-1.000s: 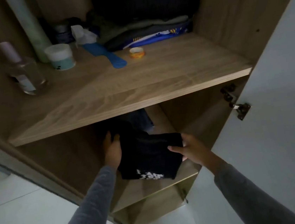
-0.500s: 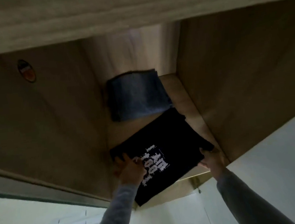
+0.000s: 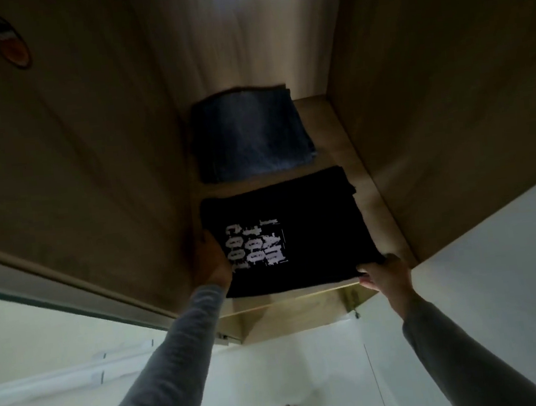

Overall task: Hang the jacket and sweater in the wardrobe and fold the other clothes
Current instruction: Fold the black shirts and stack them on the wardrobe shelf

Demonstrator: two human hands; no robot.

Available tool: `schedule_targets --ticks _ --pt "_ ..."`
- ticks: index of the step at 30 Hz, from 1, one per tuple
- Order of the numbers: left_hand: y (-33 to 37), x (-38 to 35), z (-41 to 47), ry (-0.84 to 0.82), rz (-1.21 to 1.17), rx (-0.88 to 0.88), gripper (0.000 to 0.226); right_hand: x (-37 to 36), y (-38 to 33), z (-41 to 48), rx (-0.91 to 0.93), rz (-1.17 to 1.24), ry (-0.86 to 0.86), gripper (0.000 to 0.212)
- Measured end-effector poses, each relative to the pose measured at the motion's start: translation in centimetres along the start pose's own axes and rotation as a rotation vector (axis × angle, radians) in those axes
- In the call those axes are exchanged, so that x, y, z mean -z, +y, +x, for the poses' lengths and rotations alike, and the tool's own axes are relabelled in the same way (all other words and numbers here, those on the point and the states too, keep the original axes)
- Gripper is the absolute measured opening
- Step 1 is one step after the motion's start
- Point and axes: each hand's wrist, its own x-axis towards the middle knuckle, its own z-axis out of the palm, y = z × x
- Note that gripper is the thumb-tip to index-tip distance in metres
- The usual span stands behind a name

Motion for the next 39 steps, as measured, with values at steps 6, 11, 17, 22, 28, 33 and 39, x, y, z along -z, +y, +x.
schedule_targets --ticks 6,11,17,22,28,33,39 --pt "-1.4 -1.2 -1.6 0.042 0.383 -0.360 0.054 -2.1 -0.3 -1.7 0.530 -0.607 0.396 0.060" --pt "-2.6 -3.8 -1.0 -0.039 0.410 -0.530 0.084 -4.0 -0.8 1.0 0.848 -0.880 0.238 0.050" --pt "-4.8 -4.6 -1.5 0.014 0.436 -0.472 0.072 -6.2 1.0 3.2 0.822 -1.154 0.177 0.069" --pt "-5.9 -3.5 -2.3 0.045 0.459 -0.455 0.071 -7.0 1.5 2.8 0.857 -1.164 0.167 0.067" --pt "-6.3 -3.4 -2.4 0.086 0.400 -0.441 0.072 -6.5 2.2 3.1 0.919 -1.175 0.195 0.062" --pt "-6.1 -2.9 -2.8 0.061 0.419 -0.384 0.076 -6.3 2.2 3.0 0.867 -1.165 0.190 0.062" --pt "-5.8 -1.2 -5.5 -0.099 0.438 -0.248 0.099 -3.8 2.1 0.4 0.784 -1.219 0.008 0.063"
